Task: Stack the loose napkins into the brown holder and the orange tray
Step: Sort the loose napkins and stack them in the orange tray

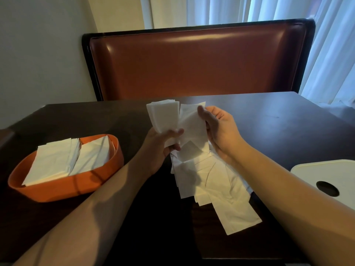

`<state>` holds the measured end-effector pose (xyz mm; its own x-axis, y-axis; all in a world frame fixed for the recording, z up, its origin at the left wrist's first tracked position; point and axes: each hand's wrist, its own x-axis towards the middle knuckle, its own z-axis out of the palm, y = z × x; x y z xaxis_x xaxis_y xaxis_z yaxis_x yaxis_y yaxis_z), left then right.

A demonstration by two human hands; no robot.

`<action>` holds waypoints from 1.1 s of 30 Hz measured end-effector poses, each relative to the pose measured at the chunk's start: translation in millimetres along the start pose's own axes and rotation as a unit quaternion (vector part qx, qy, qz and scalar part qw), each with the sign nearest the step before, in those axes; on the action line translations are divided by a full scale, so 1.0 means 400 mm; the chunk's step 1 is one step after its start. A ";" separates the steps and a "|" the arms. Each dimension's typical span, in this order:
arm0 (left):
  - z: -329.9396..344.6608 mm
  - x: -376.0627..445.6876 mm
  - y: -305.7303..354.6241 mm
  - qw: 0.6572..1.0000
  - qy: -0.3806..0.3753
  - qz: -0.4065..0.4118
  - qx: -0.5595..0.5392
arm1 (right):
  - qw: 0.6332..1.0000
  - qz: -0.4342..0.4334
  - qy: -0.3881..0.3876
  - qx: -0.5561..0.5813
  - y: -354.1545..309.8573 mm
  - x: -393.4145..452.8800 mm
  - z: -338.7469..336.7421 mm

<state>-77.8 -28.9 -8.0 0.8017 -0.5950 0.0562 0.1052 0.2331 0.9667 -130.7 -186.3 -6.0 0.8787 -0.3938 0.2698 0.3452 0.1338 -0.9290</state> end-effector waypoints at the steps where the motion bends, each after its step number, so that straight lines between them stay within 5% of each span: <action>1: 0.001 -0.001 -0.001 1.000 0.006 0.002 0.012 | 1.000 0.001 0.002 0.000 0.001 0.001 -0.002; 9: -0.005 0.001 -0.004 0.999 0.036 0.040 -0.001 | 0.993 -0.012 0.002 -0.120 -0.009 0.000 0.003; 15: -0.007 0.002 -0.020 0.998 -0.003 0.035 0.057 | 0.993 -0.065 0.035 -0.091 -0.024 0.000 -0.005; 25: -0.012 0.004 0.000 0.998 0.055 0.032 0.002 | 0.980 -0.120 -0.072 -0.141 -0.042 -0.013 0.006; 30: -0.009 -0.001 0.003 0.998 0.053 0.046 0.009 | 0.979 -0.079 0.047 -0.182 -0.047 -0.004 0.007; 33: -0.007 -0.004 0.006 0.997 0.031 0.065 0.012 | 0.977 -0.027 -0.001 -0.210 -0.037 -0.004 -0.001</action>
<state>-77.3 -25.5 -6.6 0.8422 -0.5130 0.1661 -0.0152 0.2854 0.9583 -137.3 -188.0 7.0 0.8634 -0.3889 0.3215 0.2258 -0.2722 -0.9354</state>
